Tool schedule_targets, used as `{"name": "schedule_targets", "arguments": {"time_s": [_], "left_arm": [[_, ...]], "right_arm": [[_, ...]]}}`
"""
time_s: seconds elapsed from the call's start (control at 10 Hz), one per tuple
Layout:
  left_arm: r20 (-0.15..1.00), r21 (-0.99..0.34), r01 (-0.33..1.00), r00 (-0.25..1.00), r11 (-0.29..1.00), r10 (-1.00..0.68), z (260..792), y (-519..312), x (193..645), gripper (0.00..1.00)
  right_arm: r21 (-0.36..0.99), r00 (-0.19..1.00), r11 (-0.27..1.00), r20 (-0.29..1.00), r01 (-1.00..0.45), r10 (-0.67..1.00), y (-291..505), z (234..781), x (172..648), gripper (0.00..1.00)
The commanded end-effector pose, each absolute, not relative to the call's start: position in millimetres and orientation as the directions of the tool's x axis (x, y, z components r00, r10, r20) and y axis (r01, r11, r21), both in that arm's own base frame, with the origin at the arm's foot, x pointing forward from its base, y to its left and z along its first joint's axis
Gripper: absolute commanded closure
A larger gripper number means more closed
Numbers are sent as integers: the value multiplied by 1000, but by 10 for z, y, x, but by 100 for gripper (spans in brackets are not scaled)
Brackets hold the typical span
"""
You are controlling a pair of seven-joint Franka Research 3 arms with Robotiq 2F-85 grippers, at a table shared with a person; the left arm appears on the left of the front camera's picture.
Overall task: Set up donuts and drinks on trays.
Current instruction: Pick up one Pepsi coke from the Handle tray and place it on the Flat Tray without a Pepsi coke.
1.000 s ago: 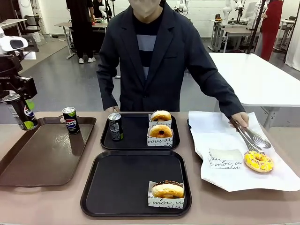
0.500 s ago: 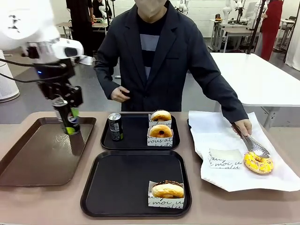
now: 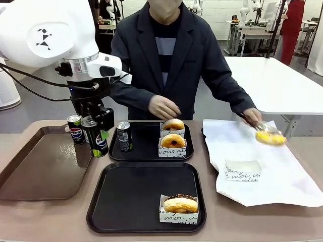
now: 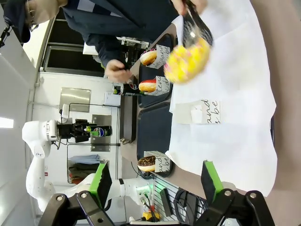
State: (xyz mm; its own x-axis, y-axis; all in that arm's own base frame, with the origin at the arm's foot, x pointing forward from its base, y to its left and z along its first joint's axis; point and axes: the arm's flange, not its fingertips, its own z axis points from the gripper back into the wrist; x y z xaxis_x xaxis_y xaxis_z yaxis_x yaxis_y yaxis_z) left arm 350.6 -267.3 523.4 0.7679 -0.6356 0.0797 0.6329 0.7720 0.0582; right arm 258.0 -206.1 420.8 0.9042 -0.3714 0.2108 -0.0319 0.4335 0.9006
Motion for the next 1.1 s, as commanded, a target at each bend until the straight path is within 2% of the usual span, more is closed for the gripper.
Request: {"name": "schedule_targets", "arguments": {"time_s": [0.0,0.1,0.2,1.0], "left_arm": [[82,63,669,736,741,-672,5211,-2679,3442,42],[57,89,690,716,718,-695,5207,-2659,3382,42],[76,59,647,756,760,-650,5216,-2722,3463,42],[76,59,647,756,760,-650,5216,-2722,3463,42]], "right_arm": [[905,900,422,225,-50,-374,-2055,4195,2590,0],[905,900,422,225,-50,-374,-2055,4195,2590,0],[905,900,422,225,-50,-374,-2055,4195,2590,0],[905,900,422,225,-50,-374,-2055,4195,2590,0]]}}
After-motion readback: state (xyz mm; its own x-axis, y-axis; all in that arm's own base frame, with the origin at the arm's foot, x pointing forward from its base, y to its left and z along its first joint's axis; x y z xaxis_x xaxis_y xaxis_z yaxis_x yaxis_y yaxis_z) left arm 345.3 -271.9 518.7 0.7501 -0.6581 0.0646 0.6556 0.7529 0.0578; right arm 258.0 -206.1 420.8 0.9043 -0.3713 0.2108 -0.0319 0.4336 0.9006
